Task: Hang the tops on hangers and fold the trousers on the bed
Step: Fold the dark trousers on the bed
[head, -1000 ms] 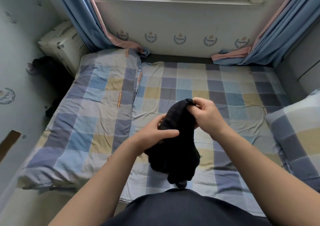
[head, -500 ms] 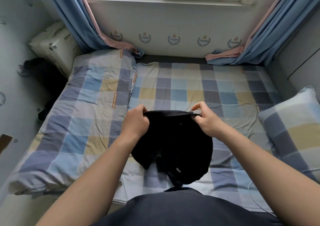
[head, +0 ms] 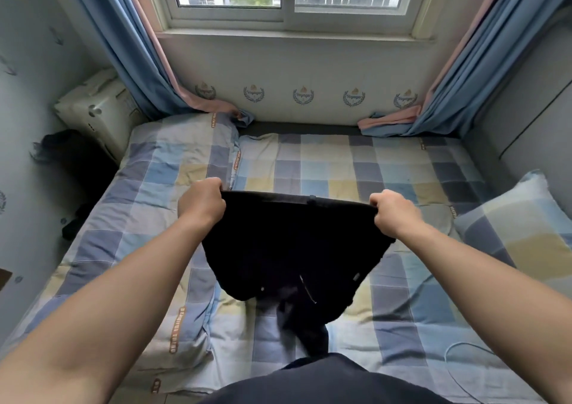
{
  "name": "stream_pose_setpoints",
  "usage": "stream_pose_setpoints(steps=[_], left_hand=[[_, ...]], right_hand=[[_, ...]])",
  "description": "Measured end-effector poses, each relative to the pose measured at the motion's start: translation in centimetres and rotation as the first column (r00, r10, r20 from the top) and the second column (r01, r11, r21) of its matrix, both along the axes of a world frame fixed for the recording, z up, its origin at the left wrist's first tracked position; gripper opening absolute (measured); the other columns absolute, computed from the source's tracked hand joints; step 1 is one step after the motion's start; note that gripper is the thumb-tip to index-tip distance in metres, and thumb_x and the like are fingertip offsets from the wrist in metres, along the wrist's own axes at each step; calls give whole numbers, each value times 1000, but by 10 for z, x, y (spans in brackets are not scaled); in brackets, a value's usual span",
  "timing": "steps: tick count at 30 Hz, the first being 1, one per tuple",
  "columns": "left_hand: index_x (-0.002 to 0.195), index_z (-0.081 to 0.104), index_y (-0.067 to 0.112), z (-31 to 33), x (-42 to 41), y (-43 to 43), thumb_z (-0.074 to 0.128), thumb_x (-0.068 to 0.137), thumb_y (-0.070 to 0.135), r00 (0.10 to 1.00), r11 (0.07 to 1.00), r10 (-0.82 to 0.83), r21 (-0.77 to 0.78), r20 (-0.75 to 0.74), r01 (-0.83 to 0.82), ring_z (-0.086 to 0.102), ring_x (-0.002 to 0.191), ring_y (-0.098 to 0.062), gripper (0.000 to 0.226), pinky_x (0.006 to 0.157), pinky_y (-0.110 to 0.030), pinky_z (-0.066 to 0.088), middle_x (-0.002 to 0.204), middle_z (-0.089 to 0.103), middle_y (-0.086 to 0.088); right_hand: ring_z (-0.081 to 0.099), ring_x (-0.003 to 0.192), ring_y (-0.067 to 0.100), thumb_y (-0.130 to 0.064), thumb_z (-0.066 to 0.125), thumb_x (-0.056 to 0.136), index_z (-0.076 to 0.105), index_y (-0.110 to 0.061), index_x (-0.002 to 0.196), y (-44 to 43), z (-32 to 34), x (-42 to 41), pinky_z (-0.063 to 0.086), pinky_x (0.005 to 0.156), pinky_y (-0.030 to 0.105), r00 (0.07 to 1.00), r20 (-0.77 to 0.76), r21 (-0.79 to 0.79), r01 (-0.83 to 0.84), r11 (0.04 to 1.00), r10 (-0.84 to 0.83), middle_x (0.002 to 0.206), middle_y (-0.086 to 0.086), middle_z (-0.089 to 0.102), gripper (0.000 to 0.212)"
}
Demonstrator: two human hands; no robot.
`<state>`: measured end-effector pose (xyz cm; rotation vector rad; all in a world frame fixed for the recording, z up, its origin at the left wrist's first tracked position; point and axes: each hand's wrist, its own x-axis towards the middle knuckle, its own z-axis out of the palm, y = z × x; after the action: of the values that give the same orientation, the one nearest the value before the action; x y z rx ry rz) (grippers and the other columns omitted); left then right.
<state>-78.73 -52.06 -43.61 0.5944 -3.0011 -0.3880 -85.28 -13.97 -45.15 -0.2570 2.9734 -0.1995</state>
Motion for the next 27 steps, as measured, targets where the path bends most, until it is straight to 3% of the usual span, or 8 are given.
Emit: stream_pose_setpoints(steps=[8,10,12,14,17,20,24,27], left_hand=[[98,55,11,-10,6,-56,54,88,5,935,925,354,154,-18,-347,59,101,-40,12,85,-46,51,109,58,-20],[99,56,9,-22,14,-60,53,90,5,861,802,506,341,47,-490,61,96,-42,11,80,-50,57,110,58,-22],[106,60,5,-36,21,-65,45,95,3,729,484,658,634,190,-602,65,86,-43,19,65,-49,59,114,60,-25],[114,58,2,-45,26,-68,35,97,2,656,182,675,786,336,-590,69,68,-37,29,57,-41,55,105,65,-28],[114,57,3,-41,26,-66,40,98,-2,686,92,601,817,410,-569,64,38,-23,23,39,-36,55,68,67,-21],[97,60,8,-24,16,-59,37,103,7,688,-52,541,836,484,-547,61,34,-15,23,33,-31,51,48,63,-8],[95,68,17,16,-3,-57,32,101,16,721,-176,523,885,455,-431,70,54,-17,37,44,-19,50,71,74,-3],[115,66,27,57,-24,-59,31,101,24,764,-145,555,943,328,-300,68,88,-20,39,53,-20,49,107,73,2]], right_hand=[[52,91,27,-8,50,82,55,-22,88,21,7,-24,45,66,34,979,-126,32,165,986,-160,94,2,55,16],[53,89,30,-8,49,84,52,-20,92,23,1,-20,45,71,36,962,-77,-22,262,965,-263,98,5,53,15],[61,83,30,-5,45,84,48,-18,96,27,-4,-17,49,70,35,925,17,-65,380,923,-380,95,7,56,18],[66,69,31,-3,42,88,48,-14,96,29,-10,-16,55,58,35,836,189,-254,548,797,-515,88,11,57,16],[60,43,26,-10,37,100,54,-10,97,23,-10,-14,45,37,21,547,616,-426,836,345,-566,64,16,61,18],[63,38,17,-13,34,105,62,-5,91,18,2,-16,41,31,15,447,824,-415,894,166,-348,52,8,66,32],[71,82,25,-15,31,107,64,-8,99,3,39,-31,59,51,27,483,870,-489,871,-47,-105,74,11,76,35],[62,113,27,-17,33,105,59,-14,99,-5,74,-49,53,94,39,591,802,-596,802,-47,-87,92,6,77,27]])
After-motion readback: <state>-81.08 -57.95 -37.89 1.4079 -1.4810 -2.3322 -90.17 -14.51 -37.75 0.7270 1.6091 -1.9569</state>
